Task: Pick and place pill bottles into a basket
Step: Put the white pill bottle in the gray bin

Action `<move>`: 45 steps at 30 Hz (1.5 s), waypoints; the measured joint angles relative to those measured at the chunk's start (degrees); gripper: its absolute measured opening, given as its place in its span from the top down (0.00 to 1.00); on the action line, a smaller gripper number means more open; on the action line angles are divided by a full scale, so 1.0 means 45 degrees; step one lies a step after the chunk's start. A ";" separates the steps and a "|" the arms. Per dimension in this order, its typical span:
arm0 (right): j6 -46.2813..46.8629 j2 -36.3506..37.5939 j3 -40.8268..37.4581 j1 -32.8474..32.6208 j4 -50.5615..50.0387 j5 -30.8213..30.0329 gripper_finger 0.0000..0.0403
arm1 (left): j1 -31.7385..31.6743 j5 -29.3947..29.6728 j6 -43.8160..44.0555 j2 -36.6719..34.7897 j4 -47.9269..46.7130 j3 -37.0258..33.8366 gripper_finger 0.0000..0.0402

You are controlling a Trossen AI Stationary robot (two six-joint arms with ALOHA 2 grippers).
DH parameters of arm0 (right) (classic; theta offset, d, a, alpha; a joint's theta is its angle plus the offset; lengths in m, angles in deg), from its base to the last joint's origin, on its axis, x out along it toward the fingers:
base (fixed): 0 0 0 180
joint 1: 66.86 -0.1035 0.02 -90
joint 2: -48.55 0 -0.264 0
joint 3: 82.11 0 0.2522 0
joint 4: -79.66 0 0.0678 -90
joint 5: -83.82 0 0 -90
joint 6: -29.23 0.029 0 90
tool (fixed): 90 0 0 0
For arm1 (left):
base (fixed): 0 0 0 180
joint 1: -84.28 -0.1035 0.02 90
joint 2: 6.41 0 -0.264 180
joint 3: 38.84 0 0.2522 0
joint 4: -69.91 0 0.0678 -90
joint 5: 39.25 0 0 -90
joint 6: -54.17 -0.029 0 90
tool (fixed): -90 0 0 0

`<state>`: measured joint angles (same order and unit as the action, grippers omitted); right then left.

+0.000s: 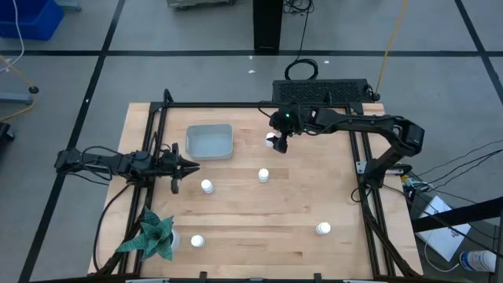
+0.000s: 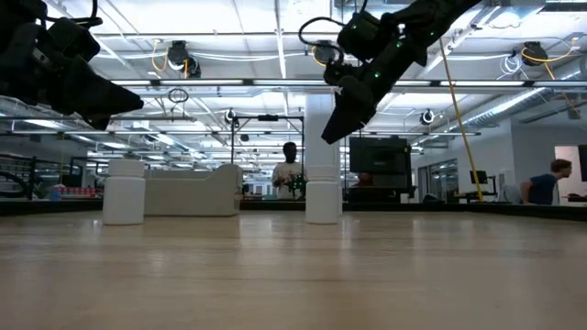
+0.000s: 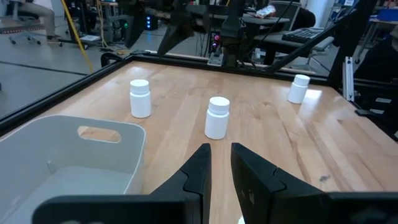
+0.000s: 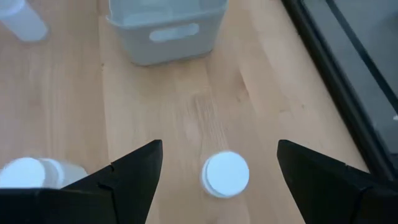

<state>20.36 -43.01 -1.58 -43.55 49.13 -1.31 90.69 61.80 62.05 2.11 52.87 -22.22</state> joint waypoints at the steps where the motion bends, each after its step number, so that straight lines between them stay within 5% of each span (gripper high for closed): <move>1: 0.0002 -0.0125 0.0000 0.0010 0.0102 0.0048 0.23 | -0.0002 -0.0034 -0.0001 0.0005 -0.0013 0.0000 0.84; 25: -0.0158 -0.0998 -0.0010 0.1242 -0.0493 0.0293 0.23 | 0.0000 -0.0112 0.0029 0.0010 -0.0081 0.0000 0.84; 45: 0.0125 -0.1047 -0.0752 0.0801 0.0389 0.0627 0.23 | -0.0002 -0.0112 0.0019 0.0010 -0.0081 0.0000 0.84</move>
<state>20.92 -47.72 -4.97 -39.95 50.88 1.52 90.68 61.30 62.13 2.15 52.51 -22.22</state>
